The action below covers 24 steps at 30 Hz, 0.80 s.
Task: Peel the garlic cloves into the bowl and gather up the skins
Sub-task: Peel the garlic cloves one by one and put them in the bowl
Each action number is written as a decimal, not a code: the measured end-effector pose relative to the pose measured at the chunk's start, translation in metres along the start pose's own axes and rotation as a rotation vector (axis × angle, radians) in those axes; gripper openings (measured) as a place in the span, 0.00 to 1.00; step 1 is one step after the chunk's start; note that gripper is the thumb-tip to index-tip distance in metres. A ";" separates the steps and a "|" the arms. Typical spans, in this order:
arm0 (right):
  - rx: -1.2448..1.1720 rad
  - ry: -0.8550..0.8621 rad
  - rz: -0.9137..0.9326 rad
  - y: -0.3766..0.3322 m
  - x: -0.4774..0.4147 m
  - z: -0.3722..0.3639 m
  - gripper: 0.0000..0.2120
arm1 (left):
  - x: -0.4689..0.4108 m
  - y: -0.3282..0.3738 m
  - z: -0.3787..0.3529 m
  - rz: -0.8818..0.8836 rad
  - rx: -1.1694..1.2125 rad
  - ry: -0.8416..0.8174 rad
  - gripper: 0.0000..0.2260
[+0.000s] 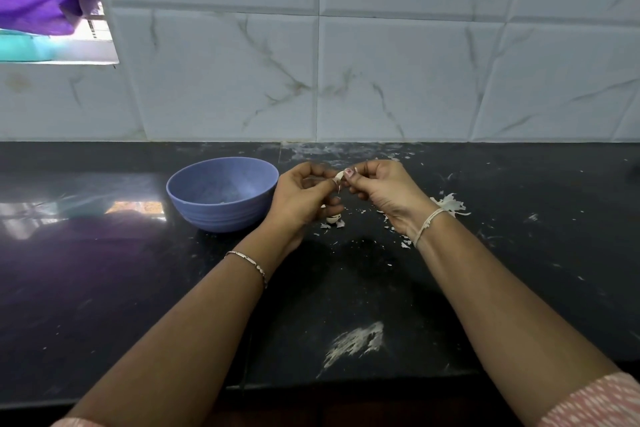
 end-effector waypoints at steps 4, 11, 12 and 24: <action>0.118 0.017 0.118 -0.012 0.002 -0.003 0.09 | -0.002 -0.011 -0.001 0.131 0.190 -0.006 0.03; 0.210 0.057 0.133 -0.012 0.000 -0.001 0.08 | -0.001 -0.010 -0.004 0.129 0.166 -0.023 0.02; 0.240 0.074 0.139 -0.012 -0.001 0.000 0.07 | -0.002 -0.007 -0.003 0.073 0.069 0.000 0.03; 0.223 0.012 0.059 -0.011 0.003 -0.001 0.11 | 0.005 0.023 -0.002 -0.264 -0.357 0.129 0.05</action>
Point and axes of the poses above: each hand's wrist, its own x-axis away from the middle knuckle, its own z-axis out of the back of the hand, y = z × x, the point moved 9 cm from there along -x, towards the middle knuckle, and after that the axes turned 3 degrees about z, right-handed, at the moved point
